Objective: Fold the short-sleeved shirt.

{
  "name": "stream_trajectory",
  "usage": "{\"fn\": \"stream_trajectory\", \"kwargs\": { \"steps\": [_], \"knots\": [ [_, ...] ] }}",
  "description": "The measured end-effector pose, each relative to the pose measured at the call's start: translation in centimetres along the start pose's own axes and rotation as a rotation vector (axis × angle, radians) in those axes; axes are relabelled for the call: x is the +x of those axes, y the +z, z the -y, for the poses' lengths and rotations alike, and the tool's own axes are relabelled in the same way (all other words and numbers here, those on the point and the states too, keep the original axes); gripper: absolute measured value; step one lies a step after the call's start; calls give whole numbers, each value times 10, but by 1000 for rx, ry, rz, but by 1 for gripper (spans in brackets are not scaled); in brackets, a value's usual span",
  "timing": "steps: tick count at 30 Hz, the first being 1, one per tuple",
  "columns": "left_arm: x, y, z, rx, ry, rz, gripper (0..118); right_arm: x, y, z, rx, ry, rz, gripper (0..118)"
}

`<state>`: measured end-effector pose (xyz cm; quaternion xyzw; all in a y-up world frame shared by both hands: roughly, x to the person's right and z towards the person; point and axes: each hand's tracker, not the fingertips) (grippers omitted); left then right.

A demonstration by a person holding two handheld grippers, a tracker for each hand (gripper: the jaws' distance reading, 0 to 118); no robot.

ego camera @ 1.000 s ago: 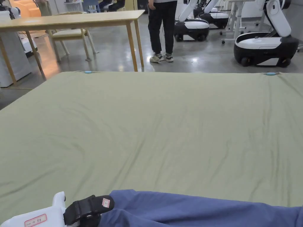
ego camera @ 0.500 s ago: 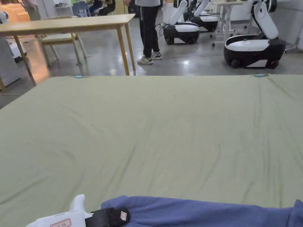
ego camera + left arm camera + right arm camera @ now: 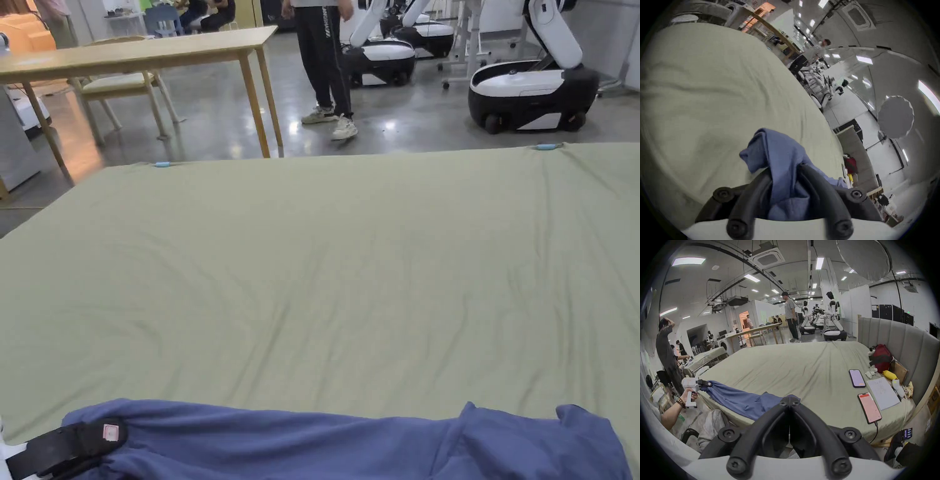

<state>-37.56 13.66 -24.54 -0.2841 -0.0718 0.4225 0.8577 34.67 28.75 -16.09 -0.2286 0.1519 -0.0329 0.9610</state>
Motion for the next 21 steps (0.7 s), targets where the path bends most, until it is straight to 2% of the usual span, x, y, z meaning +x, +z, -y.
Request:
{"fn": "stream_trajectory", "kwargs": {
  "steps": [5,9,11,13,14,15,16,17,18,20,21],
  "knots": [
    [72,-29,33,-51,-51,164,9,-1,-4,1,-2,-5,-12,0],
    [108,-91,69,-159,-148,109,9,-1,1,3,0,11,2,0],
    [116,-123,88,-253,-173,136,9,3,7,5,12,-4,7,0],
    [100,-156,101,-324,-161,100,11,6,14,7,20,-23,25,0],
    [99,-165,107,-354,-151,78,22,8,17,8,21,-24,34,0],
    [95,-173,112,-377,-138,51,43,10,20,10,20,-25,46,0],
    [92,-176,119,-362,-112,91,63,12,23,11,18,-27,60,0],
    [91,-173,120,-307,-76,210,84,13,25,12,14,-30,70,0],
    [96,-169,119,-263,-76,259,97,15,27,13,9,-32,80,0],
    [107,-167,117,-309,-96,257,110,18,30,15,2,-33,98,0],
    [110,-163,113,-346,-132,230,110,19,30,15,0,-33,103,0]
  ]
}}
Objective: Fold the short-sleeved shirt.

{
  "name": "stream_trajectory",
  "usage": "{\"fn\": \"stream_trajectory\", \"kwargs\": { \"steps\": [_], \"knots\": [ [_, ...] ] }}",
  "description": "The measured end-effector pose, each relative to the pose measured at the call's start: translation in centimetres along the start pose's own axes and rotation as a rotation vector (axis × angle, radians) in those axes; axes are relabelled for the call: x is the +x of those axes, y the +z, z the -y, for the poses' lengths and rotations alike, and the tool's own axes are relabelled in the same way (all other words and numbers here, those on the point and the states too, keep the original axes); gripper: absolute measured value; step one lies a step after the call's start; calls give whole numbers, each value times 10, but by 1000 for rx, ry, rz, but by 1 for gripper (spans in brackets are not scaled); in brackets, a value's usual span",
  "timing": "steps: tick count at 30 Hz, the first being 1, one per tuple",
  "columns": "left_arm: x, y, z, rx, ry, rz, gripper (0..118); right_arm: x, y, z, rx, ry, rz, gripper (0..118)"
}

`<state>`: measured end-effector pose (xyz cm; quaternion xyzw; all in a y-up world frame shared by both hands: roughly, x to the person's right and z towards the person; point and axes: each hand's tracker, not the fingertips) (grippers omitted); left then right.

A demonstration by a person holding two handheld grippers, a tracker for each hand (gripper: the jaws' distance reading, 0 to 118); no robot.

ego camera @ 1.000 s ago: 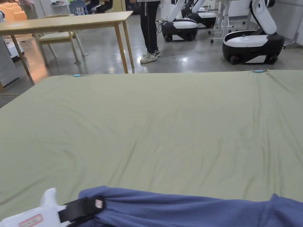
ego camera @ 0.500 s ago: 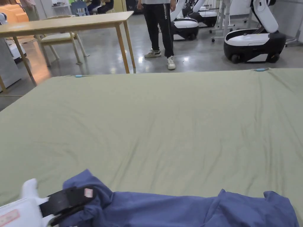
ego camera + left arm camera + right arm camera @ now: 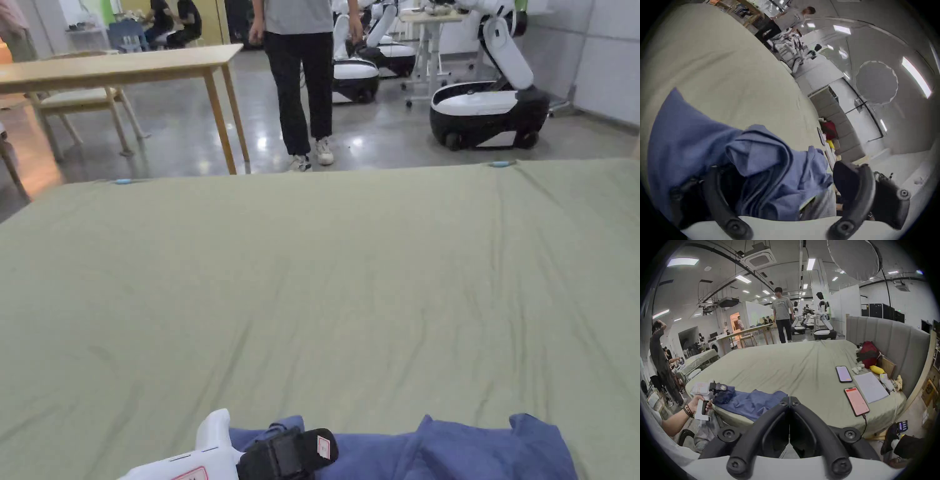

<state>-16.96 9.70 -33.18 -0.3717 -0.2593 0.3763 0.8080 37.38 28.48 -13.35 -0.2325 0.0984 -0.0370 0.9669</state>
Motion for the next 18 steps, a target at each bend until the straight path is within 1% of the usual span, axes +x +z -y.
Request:
{"fn": "stream_trajectory", "kwargs": {
  "steps": [2,4,5,6,7,8,9,10,11,12,14,17,18],
  "knots": [
    [5,20,-8,9,-25,-73,110,5,0,3,5,-3,4,0],
    [14,50,-14,98,-41,-49,109,5,0,3,10,-8,-2,0],
    [15,69,-17,130,-48,-24,106,4,-1,3,10,-7,-6,0],
    [16,89,-19,163,-55,-7,98,3,-4,3,8,-4,-10,0],
    [16,108,-20,198,-67,-5,98,1,-6,3,6,0,-13,0],
    [16,124,-20,235,-91,-27,94,0,-9,2,3,5,-17,0],
    [14,140,-19,271,-119,-75,78,-4,-14,0,0,11,-24,0],
    [12,152,-18,297,-140,-154,55,-6,-17,-2,-1,15,-34,0],
    [20,152,-14,296,-151,-204,18,-7,-19,-3,0,18,-45,0],
    [15,156,-12,281,-158,-262,9,-9,-22,-3,3,20,-57,0],
    [4,154,-12,237,-128,-276,9,-17,-26,-7,15,24,-77,0],
    [-2,127,-9,214,-105,-267,9,-21,-28,-10,27,30,-104,0],
    [-4,112,-9,159,-107,-234,9,-22,-27,-10,30,35,-109,0]
  ]
}}
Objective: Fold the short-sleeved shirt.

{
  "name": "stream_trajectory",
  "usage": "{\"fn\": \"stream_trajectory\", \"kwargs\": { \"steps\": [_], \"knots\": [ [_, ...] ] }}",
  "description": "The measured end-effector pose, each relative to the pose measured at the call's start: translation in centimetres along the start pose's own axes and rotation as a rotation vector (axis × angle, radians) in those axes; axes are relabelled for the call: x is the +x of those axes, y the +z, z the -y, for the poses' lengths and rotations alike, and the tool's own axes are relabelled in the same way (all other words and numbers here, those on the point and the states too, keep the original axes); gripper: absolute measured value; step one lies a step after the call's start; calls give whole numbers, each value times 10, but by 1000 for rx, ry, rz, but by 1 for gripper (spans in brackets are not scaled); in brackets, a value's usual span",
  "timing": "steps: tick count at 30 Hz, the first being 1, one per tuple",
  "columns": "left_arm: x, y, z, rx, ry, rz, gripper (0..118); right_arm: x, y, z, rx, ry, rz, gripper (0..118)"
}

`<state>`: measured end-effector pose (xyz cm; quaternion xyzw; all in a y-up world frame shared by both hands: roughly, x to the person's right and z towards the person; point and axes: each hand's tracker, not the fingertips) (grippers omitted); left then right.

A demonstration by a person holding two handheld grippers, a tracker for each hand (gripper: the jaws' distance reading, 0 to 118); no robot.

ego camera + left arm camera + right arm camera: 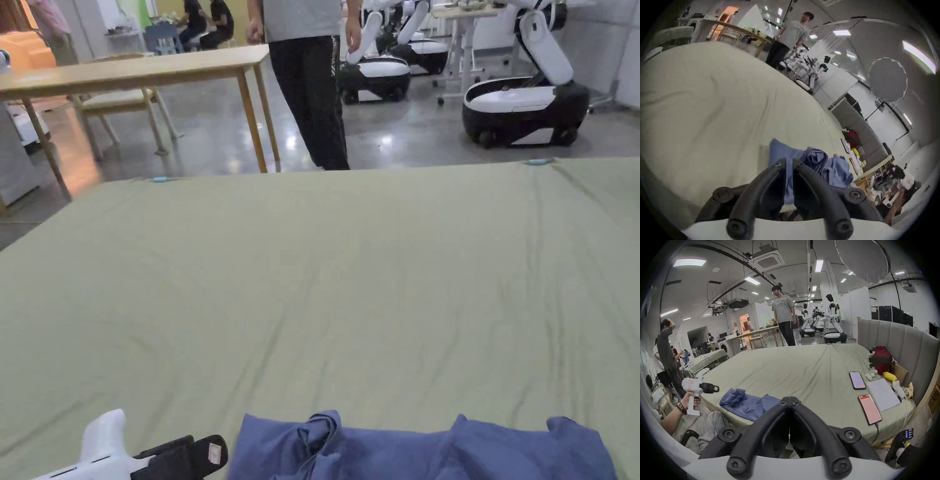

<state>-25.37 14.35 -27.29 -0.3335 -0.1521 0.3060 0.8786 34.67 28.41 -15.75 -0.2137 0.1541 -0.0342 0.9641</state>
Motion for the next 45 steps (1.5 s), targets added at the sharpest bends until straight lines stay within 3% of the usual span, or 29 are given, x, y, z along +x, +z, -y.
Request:
{"fn": "stream_trajectory", "kwargs": {
  "steps": [5,8,11,15,22,27,32,38,39,40,41,42,45],
  "knots": [
    [6,-83,15,-153,-21,132,9,-7,9,-3,9,17,2,0],
    [23,-125,29,-235,-35,129,9,-7,18,-4,14,17,21,0],
    [45,-140,43,-249,-107,169,9,-1,28,-1,14,9,47,0],
    [57,-143,47,-260,-148,101,9,5,31,2,4,-4,82,0],
    [67,-92,29,-186,-191,132,9,9,22,4,16,-3,68,0],
    [59,-21,9,-39,-112,214,9,2,8,-5,20,16,36,0],
    [35,39,-2,61,-125,168,7,1,-2,-4,6,21,4,0],
    [23,38,-10,93,-96,109,8,-9,-13,-3,-4,22,-28,0],
    [16,34,-13,102,-82,80,17,-11,-12,-2,-5,26,-32,0],
    [8,30,-16,99,-67,52,41,-12,-10,-1,-5,31,-36,0],
    [-3,24,-19,93,-36,27,89,-12,-7,-1,-4,34,-39,0],
    [-18,18,-22,80,-14,46,112,-12,-4,0,-2,35,-38,0],
    [-65,-4,-23,32,142,114,111,-10,5,0,2,23,-18,0]
  ]
}}
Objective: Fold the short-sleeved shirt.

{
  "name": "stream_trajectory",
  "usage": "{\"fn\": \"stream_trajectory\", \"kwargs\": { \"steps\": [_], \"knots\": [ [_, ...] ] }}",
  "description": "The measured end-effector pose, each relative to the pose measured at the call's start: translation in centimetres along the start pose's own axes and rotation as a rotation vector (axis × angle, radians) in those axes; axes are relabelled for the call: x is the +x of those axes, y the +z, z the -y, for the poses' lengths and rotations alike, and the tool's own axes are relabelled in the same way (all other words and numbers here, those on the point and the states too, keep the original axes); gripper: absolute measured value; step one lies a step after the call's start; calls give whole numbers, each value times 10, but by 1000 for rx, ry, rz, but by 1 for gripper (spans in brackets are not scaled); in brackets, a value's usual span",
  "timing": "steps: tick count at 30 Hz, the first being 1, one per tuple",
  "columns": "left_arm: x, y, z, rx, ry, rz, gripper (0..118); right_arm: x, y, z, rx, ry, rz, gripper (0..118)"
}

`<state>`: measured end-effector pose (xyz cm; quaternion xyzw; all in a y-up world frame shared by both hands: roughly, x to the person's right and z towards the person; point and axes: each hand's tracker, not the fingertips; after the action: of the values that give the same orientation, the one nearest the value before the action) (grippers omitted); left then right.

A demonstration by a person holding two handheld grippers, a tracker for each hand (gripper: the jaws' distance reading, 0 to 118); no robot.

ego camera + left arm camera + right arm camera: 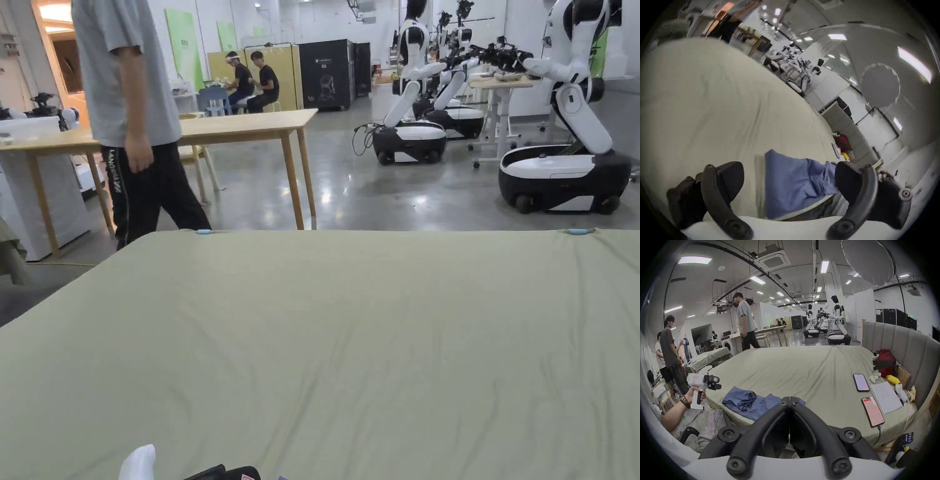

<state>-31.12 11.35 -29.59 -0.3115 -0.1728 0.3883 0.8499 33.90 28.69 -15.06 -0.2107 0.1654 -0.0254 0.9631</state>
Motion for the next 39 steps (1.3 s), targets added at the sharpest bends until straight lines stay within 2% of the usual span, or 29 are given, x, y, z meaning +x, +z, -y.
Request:
{"fn": "stream_trajectory", "kwargs": {
  "steps": [2,3,5,7,10,13,15,16,17,18,19,20,24,27,35,39],
  "knots": [
    [-25,-17,3,-63,155,-10,111,2,3,0,3,-13,19,0],
    [-34,-27,7,-99,168,8,110,3,4,0,6,-20,26,0],
    [-37,-40,17,-127,135,25,110,5,5,1,12,-39,29,0],
    [-23,-45,18,-102,67,138,109,7,5,1,13,-54,27,0],
    [-6,-71,32,-269,117,236,108,4,2,-1,4,-41,24,0],
    [17,-91,44,-285,-42,178,107,0,-1,-2,-1,-26,18,0],
    [24,-99,42,-293,-17,189,105,-1,-2,-3,-3,-25,5,0],
    [27,-98,42,-295,-10,195,97,-2,-3,-3,-3,-24,1,0],
    [29,-97,41,-292,-14,190,70,-2,-3,-3,-4,-22,-1,0],
    [30,-97,41,-283,-31,158,36,-2,-3,-3,-6,-19,-1,0],
    [30,-97,40,-270,-65,73,20,-2,-3,-3,-7,-17,1,0],
    [28,-96,39,-279,-79,23,20,-2,-3,-3,-9,-18,3,0],
    [28,-83,37,-258,-120,8,19,-2,-4,-1,-17,-27,9,0],
    [21,-61,29,-206,-103,0,19,-2,-4,-1,-23,-29,11,0],
    [-29,39,-9,-36,13,-151,19,2,-4,-3,-10,-33,5,0],
    [-15,51,-11,-31,1,-154,19,4,-12,-4,-10,-35,1,0]
  ]
}}
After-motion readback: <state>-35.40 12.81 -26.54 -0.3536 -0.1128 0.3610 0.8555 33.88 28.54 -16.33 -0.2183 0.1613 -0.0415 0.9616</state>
